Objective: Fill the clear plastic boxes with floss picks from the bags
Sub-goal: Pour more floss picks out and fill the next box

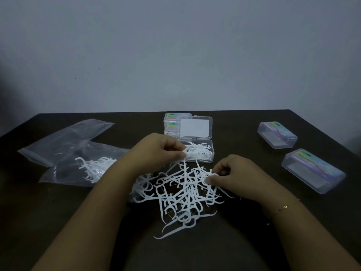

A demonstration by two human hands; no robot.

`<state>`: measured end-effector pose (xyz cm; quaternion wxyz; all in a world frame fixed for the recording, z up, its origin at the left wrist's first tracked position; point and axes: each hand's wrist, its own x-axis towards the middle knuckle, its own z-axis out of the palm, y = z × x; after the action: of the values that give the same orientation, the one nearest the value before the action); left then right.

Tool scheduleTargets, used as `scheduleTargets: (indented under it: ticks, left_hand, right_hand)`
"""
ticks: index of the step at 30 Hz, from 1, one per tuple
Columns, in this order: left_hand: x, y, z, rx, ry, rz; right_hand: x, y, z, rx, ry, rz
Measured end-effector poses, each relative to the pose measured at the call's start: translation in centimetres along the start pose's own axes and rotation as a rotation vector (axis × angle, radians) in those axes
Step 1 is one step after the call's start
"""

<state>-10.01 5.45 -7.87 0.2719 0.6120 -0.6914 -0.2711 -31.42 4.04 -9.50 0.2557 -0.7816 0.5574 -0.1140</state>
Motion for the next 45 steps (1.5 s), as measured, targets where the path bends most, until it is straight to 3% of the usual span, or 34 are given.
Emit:
scheduleTargets:
  ticks: [7,15,26,32,45]
  left_hand:
    - [-0.1,-0.1,-0.5,-0.206,0.026,-0.047]
    - [0.1,-0.2,-0.3,-0.341,0.089,-0.076]
    - [0.7,-0.5,0.1,-0.508,0.137,-0.116]
    - [1.1,-0.6,0.4,-0.549,0.261,-0.071]
    - [1.6,-0.5,0.9,-0.631,0.435,-0.017]
  right_hand:
    - [0.4,0.4,0.4,0.066,-0.01,-0.029]
    - [0.6,0.4,0.3,0.33,-0.065,-0.075]
    - [0.2,0.4,-0.6,0.894,0.04,-0.005]
    - [0.7,0.4,-0.9,1.129,0.064,0.004]
    - [1.3,1.1,-1.2,1.277,0.314,0.071]
